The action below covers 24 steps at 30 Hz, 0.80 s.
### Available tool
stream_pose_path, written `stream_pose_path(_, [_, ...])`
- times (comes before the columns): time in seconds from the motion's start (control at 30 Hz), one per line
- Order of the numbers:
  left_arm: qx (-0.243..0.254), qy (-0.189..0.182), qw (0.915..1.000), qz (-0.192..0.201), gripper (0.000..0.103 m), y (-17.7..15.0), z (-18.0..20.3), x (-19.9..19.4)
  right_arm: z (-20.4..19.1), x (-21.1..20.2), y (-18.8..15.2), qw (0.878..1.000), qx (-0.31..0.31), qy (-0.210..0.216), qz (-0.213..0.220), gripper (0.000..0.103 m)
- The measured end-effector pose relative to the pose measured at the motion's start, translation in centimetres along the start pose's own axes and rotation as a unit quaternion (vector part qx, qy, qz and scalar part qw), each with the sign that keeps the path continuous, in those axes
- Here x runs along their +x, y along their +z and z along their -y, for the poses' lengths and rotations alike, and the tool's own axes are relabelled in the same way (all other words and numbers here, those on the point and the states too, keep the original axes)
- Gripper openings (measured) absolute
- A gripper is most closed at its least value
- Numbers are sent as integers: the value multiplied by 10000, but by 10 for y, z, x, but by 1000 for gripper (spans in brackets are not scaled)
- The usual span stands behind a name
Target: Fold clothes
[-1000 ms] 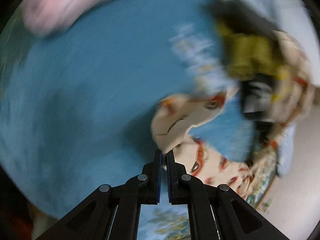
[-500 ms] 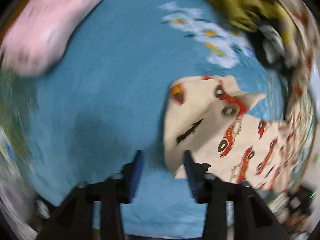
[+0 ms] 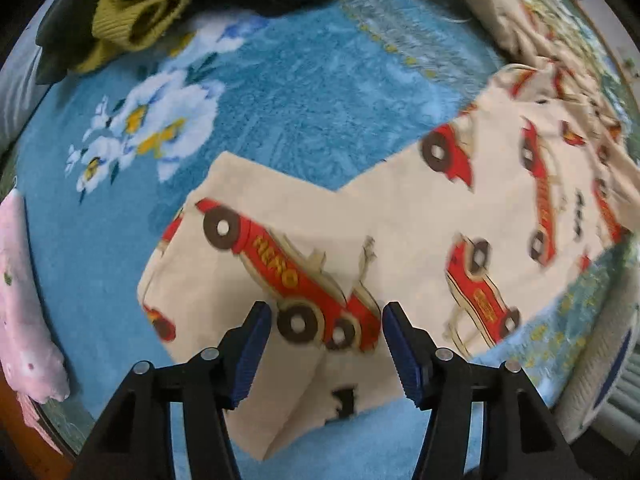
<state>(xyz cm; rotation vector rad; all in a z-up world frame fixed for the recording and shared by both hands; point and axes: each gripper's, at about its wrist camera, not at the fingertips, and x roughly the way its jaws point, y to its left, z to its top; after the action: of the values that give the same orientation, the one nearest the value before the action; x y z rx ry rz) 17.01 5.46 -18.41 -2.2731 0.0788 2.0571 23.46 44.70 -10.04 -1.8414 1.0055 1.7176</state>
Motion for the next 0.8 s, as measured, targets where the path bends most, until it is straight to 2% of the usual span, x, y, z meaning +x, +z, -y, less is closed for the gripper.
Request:
stream_pose_path(0.07, [-253, -92, 9996, -51, 59, 5, -3, 5, -1, -3, -3, 10000, 6, -16, 10, 5])
stream_pose_path(0.13, [-485, -210, 9986, -22, 50, 7, -9, 5, 0, -4, -5, 10000, 23, -72, -14, 5])
stream_pose_path(0.2, [-651, -288, 9975, 5, 30, 7, -16, 4, 0, -7, -9, 9999, 41, -138, -28, 5])
stream_pose_path(0.23, [-729, -336, 9968, 29, 24, 6, -20, 3, -1, -9, -12, 9999, 50, -156, -15, 5])
stream_pose_path(0.27, [-804, -388, 9960, 53, 11, 5, -24, 1, -1, -11, -14, 9998, 59, -173, -2, 7])
stream_pose_path(0.37, [-1135, -780, 9901, 257, 5, -2, -39, -11, -9, -18, -19, 9999, 30, -124, 68, 20])
stream_pose_path(0.43, [-1428, -997, 9832, 554, 4, -13, -54, -27, -18, -22, -21, 9999, -67, -109, 102, 22])
stream_pose_path(0.53, [-2049, -1221, 9661, 984, 4, -41, -85, -52, -35, -26, -23, 9995, -255, -94, 147, 23])
stream_pose_path(0.63, [-2791, -1348, 9415, 1324, 4, -82, -142, -65, -55, -29, -26, 9989, -431, -34, 174, 25])
stream_pose_path(0.73, [-3517, -1209, 9182, 1362, 4, -120, -198, -65, -80, -28, -33, 9974, -706, 10, 153, 29])
stream_pose_path(0.8, [-3897, -1123, 9059, 1219, 4, -141, -220, -57, -94, -27, -38, 9962, -867, 13, 124, 29])
